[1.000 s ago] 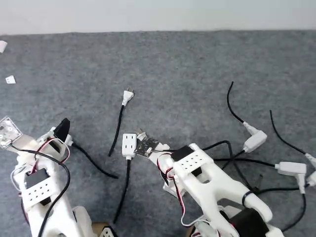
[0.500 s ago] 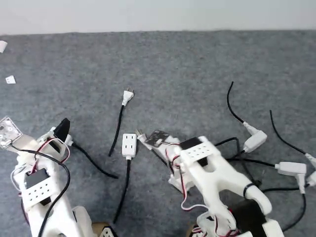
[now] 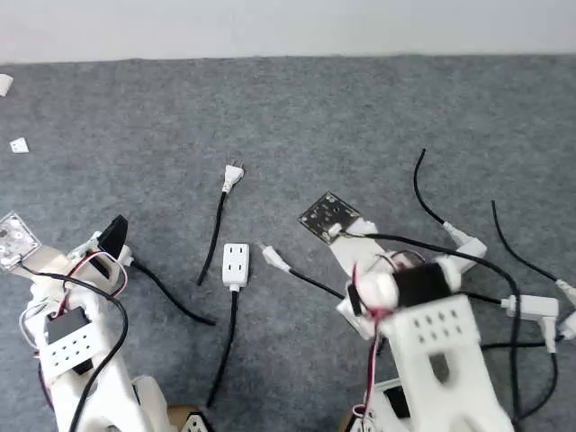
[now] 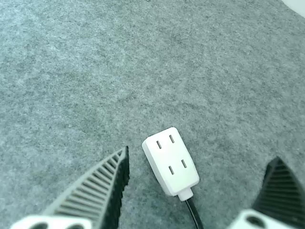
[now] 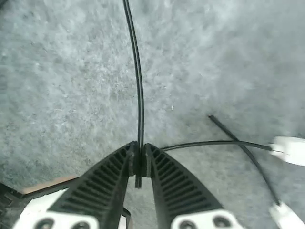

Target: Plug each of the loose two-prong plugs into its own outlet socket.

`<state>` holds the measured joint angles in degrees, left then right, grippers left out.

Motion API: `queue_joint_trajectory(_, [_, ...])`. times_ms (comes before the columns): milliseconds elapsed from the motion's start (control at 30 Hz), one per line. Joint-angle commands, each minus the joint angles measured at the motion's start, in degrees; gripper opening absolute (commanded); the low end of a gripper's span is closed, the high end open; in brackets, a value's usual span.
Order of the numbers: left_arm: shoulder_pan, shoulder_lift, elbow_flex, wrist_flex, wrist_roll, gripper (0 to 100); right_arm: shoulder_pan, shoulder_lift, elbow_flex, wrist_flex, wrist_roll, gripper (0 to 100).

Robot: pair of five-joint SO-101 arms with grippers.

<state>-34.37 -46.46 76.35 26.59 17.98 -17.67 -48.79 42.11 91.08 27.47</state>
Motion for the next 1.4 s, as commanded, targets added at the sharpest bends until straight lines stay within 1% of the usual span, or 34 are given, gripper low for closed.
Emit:
queue_joint_trajectory(0, [0.18,-0.97,-0.57,-1.41,0.35,41,0.66,-4.35,-5.63,4.09,0.62,0.8])
queue_joint_trajectory(133, [0.18,-0.97,-0.57,-1.14,0.35,41,0.66,-2.86,-7.03,2.33,0.62,0.8])
queue_joint_trajectory(233, [0.18,-0.97,-0.57,-1.14,0.35,41,0.66,-1.27,-12.13,0.75,0.26,0.8])
queue_joint_trajectory(367, [0.18,-0.97,-0.57,-1.32,0.35,41,0.66,1.8,-26.46,6.46,0.26,0.8])
queue_joint_trajectory(467, [0.18,-0.97,-0.57,-1.32,0.35,41,0.66,8.04,-38.42,12.0,0.26,0.8])
queue_joint_trajectory(567, [0.18,-0.97,-0.57,-1.32,0.35,41,1.71,14.02,-41.32,12.0,0.53,0.9])
queue_joint_trajectory(633, [0.18,-0.97,-0.57,-1.32,0.35,41,1.1,17.89,-37.98,11.82,1.32,1.5])
queue_joint_trajectory(800, [0.18,-0.97,-0.57,-1.41,0.35,41,0.66,23.96,-22.77,10.95,8.7,8.7])
queue_joint_trajectory(967, [0.18,-0.97,-0.57,-1.41,0.35,41,3.47,22.2,-5.19,4.0,16.79,8.8])
queue_joint_trajectory(1033, [0.18,-0.97,-0.57,-1.41,0.35,41,4.62,21.85,0.7,1.98,19.87,11.3])
queue_joint_trajectory(1100, [0.18,-0.97,-0.57,-1.41,0.35,41,5.49,21.85,6.33,-1.19,21.89,16.1])
queue_joint_trajectory(1200, [0.18,-0.97,-0.57,-1.41,0.35,41,6.55,21.85,12.48,-7.52,23.82,21.7])
queue_joint_trajectory(1267, [0.18,-0.97,-0.57,-1.41,0.35,41,6.55,21.85,14.33,-10.07,24.35,21.7])
queue_joint_trajectory(1367, [0.18,-0.97,-0.57,-1.41,0.35,41,6.55,21.85,14.95,-13.58,24.09,19.2])
